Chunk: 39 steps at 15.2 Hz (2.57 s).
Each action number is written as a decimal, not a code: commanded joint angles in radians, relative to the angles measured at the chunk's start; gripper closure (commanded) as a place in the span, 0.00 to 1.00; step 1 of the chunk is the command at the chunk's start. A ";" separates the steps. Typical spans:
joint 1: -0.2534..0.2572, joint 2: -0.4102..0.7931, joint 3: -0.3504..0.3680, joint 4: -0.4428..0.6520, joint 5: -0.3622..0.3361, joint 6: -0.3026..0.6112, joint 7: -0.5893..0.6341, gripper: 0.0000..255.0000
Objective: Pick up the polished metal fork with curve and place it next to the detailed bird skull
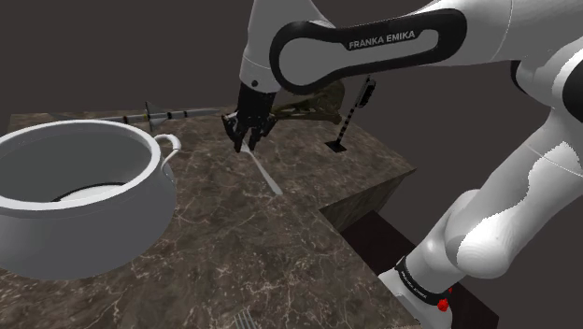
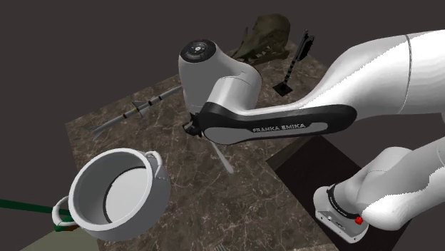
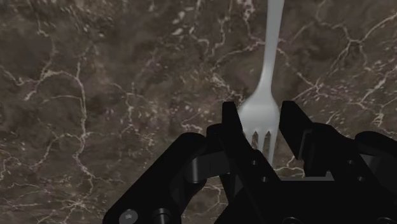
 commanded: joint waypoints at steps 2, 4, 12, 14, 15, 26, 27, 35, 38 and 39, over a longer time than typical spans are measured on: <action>-0.001 -0.009 -0.001 0.031 0.005 -0.040 -0.005 1.00; -0.001 -0.016 -0.002 0.051 0.008 -0.066 -0.007 1.00; -0.003 -0.033 -0.004 0.141 0.016 -0.172 -0.015 1.00; -0.003 -0.035 -0.004 0.166 0.017 -0.198 -0.016 1.00; -0.003 -0.036 -0.004 0.178 0.017 -0.211 -0.016 1.00; -0.003 -0.027 -0.004 0.336 0.014 -0.361 -0.017 1.00; -0.003 -0.024 -0.003 0.353 0.013 -0.375 -0.016 1.00; -0.062 -0.077 -0.072 0.332 0.036 -0.403 -0.147 1.00; -0.094 -0.099 -0.115 0.307 0.044 -0.399 -0.223 1.00; -0.105 -0.104 -0.129 0.301 0.046 -0.398 -0.248 1.00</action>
